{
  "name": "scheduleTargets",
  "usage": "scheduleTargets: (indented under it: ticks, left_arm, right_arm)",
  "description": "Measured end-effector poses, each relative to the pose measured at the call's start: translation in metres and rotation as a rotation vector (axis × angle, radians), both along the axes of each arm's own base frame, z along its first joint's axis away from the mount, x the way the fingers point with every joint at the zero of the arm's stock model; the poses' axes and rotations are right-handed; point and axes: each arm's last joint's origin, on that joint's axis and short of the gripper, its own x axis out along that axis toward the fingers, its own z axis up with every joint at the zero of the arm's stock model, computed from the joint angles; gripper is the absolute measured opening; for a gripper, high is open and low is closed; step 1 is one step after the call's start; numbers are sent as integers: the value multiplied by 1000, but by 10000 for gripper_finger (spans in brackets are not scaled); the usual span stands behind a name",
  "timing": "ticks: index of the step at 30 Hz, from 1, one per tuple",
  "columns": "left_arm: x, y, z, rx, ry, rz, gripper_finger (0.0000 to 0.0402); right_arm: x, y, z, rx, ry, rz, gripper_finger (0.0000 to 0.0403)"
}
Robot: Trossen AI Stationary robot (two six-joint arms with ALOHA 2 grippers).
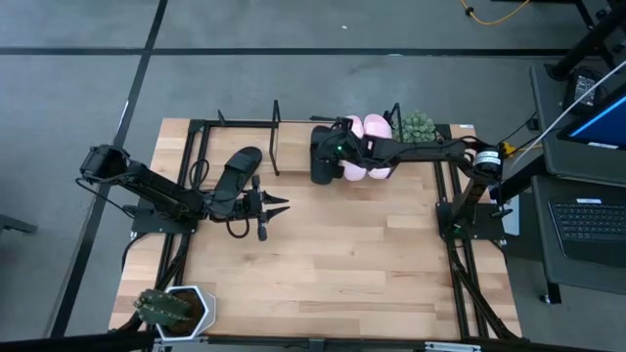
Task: Pick and place slides into the shelf
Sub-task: Put the right black slipper on the shelf
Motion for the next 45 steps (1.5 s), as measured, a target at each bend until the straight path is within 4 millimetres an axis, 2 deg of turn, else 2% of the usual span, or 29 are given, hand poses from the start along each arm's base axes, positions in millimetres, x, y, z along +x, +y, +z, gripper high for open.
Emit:
scheduleTargets:
  ticks: [9,20,35,45]
  left_arm:
    - [0,0,0,0,0,0,73]
    - [0,0,0,0,0,0,73]
    - [0,0,0,0,0,0,73]
    - [0,0,0,0,0,0,73]
  right_arm:
    - [-2,-14,2,59,-58,51,6]
    - [-7,-27,2,41,-41,41,6]
    - [-7,-30,4,46,-68,65,6]
    - [1,-37,-19,17,-34,-28,6]
